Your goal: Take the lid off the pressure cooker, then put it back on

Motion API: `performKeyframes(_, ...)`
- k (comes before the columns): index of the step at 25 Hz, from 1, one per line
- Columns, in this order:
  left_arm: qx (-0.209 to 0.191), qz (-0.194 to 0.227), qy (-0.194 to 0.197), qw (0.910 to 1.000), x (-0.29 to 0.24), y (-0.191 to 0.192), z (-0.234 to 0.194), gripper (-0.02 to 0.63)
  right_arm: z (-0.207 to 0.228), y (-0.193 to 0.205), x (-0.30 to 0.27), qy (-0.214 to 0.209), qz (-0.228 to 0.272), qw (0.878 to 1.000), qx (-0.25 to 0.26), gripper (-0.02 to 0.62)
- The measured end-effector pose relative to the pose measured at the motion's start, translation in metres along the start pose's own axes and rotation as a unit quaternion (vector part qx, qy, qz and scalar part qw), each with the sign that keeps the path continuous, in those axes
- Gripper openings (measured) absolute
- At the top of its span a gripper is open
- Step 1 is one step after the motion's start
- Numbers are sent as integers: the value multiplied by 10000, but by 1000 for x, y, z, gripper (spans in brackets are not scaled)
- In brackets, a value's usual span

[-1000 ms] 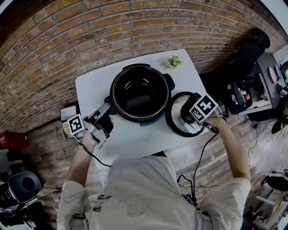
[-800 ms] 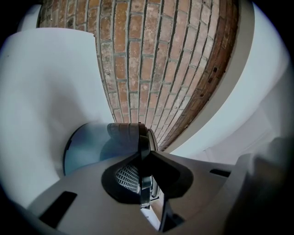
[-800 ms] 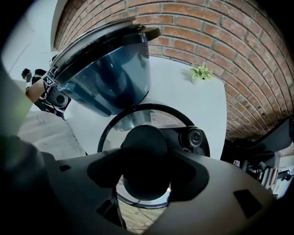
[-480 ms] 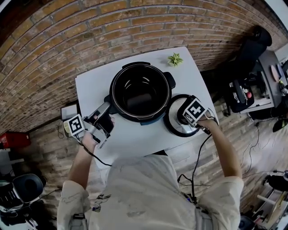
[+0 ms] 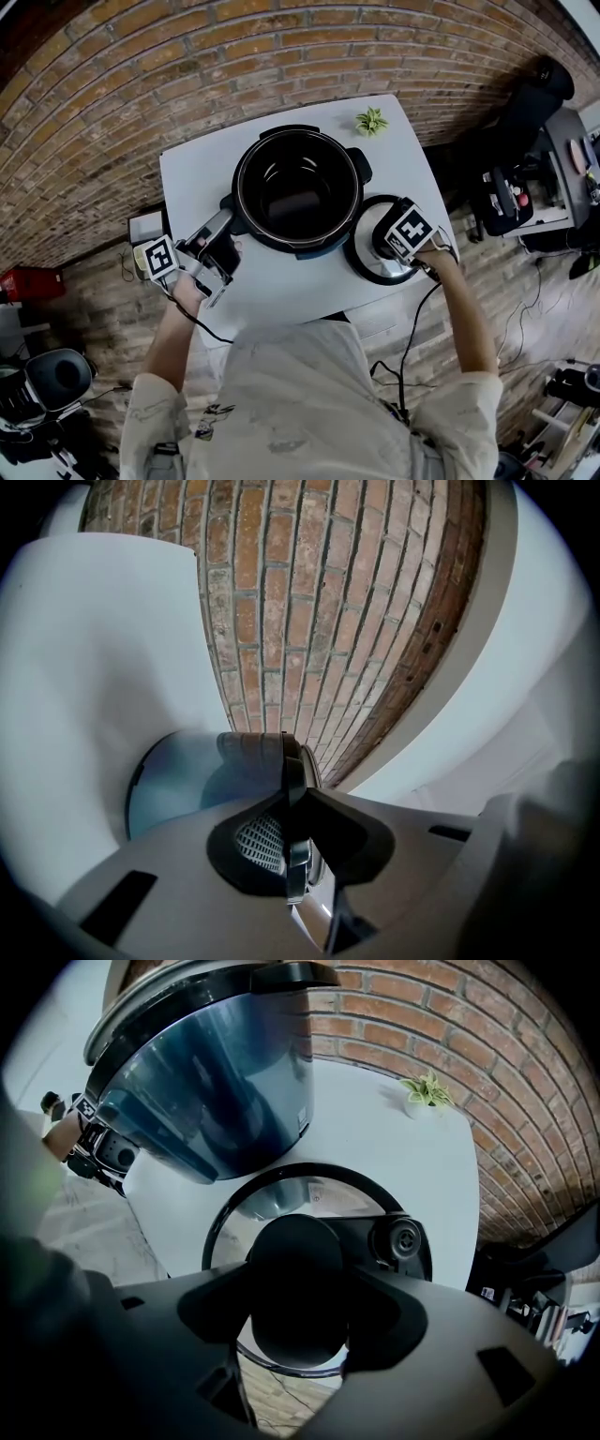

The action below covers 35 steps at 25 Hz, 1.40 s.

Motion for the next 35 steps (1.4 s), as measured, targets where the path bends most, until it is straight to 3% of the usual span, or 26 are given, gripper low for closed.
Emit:
performKeyframes(13,-29,-24,44,10000,0,0,0,67,1,2,1,4,175,9998,31,298)
performKeyframes(18,-309,21,-84,9995,0,-1,-1,86,0,4,2,-54,430,9990,-94,302)
performKeyframes(21,-358,137,-113,9992,4,-5,2,138,-1,2,4,-279,738,9955,-523,367)
performKeyframes(24,-405,237,-115,9988,10,-11,3,166,1,0,11,-282,1119,9899,-824,380)
performKeyframes(35,-326,781,-140,9963,40,-35,4,207,-10,-10,56,158,2200,9710,-917,390)
Point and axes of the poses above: the fingertips, and each gripper's own axes: x backward along the fingers, z to its right, y out of its underside, the point moved 3 cm from there along x, backward along the fingers, and after that the axes turned 14 degrees about z, right-handed, at the moved point
